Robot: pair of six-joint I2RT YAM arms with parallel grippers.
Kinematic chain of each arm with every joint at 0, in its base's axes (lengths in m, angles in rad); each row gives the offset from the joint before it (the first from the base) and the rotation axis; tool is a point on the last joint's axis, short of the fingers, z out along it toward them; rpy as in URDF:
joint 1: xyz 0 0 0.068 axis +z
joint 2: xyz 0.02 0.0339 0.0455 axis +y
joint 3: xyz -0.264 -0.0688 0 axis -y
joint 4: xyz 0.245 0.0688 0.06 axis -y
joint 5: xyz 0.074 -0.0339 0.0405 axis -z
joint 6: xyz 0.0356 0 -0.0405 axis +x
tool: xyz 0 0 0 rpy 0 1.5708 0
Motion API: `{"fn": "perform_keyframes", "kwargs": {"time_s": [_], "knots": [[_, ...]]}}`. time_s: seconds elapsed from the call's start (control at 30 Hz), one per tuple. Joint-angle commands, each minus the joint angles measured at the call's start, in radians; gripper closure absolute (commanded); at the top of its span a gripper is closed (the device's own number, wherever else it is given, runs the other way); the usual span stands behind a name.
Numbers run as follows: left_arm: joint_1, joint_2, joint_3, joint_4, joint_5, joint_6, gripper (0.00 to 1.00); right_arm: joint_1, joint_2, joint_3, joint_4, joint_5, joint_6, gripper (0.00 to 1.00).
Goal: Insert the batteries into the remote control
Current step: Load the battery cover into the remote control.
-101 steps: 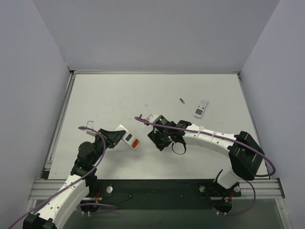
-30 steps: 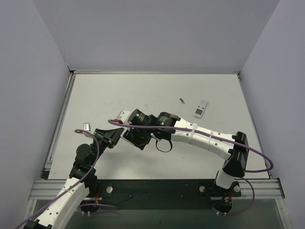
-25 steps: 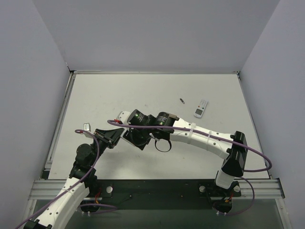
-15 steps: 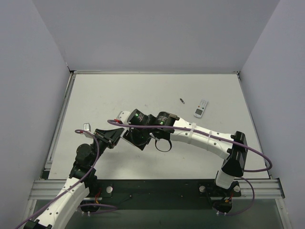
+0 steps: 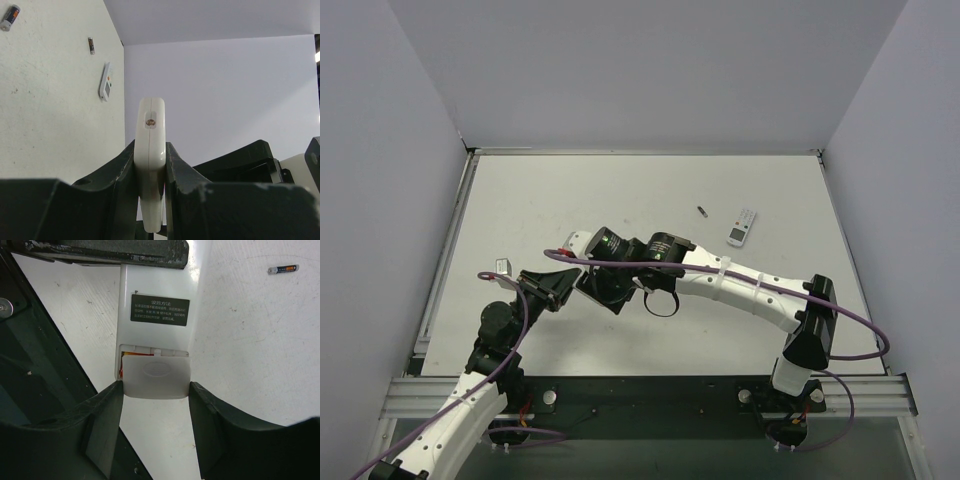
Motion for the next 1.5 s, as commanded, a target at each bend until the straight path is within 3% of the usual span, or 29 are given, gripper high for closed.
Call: {"fn": "perform_keyframes", "kwargs": {"time_s": [0.0, 1.47], "knots": [[-0.009, -0.001, -0.173, 0.074, 0.005, -0.035, 1.0, 0.01, 0.018, 0.04, -0.026, -0.007, 0.004, 0.5], [-0.044, 0.037, -0.171, 0.081, -0.017, -0.108, 1.0, 0.01, 0.018, 0.075, -0.052, 0.007, 0.004, 0.41]]}}
